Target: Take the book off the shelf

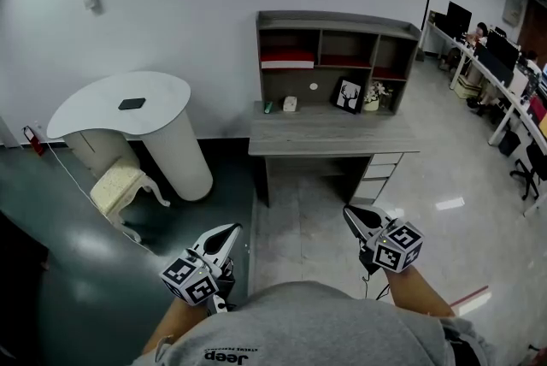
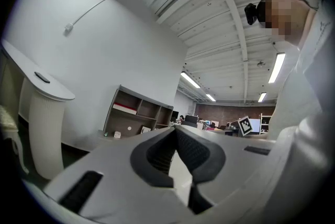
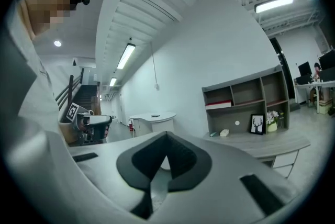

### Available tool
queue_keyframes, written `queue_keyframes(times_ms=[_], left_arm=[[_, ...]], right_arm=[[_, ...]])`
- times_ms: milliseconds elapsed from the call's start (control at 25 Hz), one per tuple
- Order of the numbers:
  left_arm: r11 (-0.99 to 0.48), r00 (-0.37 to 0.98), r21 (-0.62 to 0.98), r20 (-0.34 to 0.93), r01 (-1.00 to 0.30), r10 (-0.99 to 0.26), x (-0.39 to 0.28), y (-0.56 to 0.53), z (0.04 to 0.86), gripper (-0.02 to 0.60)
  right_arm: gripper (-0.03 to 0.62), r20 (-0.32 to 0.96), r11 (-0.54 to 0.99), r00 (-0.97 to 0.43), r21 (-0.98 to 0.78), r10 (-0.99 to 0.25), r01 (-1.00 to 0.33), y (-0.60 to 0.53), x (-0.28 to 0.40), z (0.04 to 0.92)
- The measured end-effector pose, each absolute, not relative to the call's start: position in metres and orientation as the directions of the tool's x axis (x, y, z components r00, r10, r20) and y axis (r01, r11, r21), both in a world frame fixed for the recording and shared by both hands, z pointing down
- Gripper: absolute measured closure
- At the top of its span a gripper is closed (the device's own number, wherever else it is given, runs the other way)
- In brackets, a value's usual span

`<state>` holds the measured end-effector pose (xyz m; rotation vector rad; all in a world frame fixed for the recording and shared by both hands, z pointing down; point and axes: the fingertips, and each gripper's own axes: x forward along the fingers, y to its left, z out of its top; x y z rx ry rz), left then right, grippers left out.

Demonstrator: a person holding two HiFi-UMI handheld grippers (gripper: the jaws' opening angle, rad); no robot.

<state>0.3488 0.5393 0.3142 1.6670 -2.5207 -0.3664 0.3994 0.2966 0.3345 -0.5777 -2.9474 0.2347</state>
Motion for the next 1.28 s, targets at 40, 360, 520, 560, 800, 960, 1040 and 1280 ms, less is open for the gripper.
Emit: queue_keyframes(times_ms=[40,360,520,560,800,960,1040,1280], left_arm=[[0.373,-0.397,0.256,-0.046,-0.892,-0.917,0.349,0.538,0.314,0.561],[0.357,-0.384,0.251,-0.064,-0.900,-0.921,0.358,0.505,0.307,0.561],[0.334,-0.360,0.245,-0.072,-0.910,-0.930,0.373,0.474,0.306,0.561],[0.331,-0.358,0.247,-0.073,-0.911,-0.931,0.377,0.465,0.307,0.561],[0.317,-0.342,0.256,-0.059,-0.913,-0.938,0.402,0.418,0.315,0.561],[0.309,-0.332,0.256,-0.047,-0.916,-0.942,0.411,0.398,0.319,0.561],[0.310,-0.330,0.257,-0.040,-0.915,-0.943,0.410,0.394,0.321,0.561],[0.308,-0.330,0.273,-0.038,-0.911,-0.943,0.385,0.392,0.330,0.561]], right_arm=[[0.599,0.093,0.914,-0.921,-0.192,0.379,0.356,0.294,0.399,0.335],[0.595,0.081,0.907,-0.918,-0.211,0.388,0.365,0.266,0.417,0.332],[0.594,0.082,0.906,-0.916,-0.210,0.392,0.369,0.239,0.437,0.332],[0.594,0.082,0.906,-0.917,-0.210,0.391,0.367,0.231,0.443,0.332],[0.594,0.078,0.908,-0.922,-0.226,0.379,0.354,0.184,0.475,0.340],[0.594,0.080,0.908,-0.926,-0.246,0.368,0.339,0.162,0.486,0.350],[0.594,0.085,0.906,-0.925,-0.254,0.369,0.338,0.158,0.486,0.354],[0.594,0.101,0.905,-0.919,-0.243,0.381,0.349,0.158,0.464,0.360]])
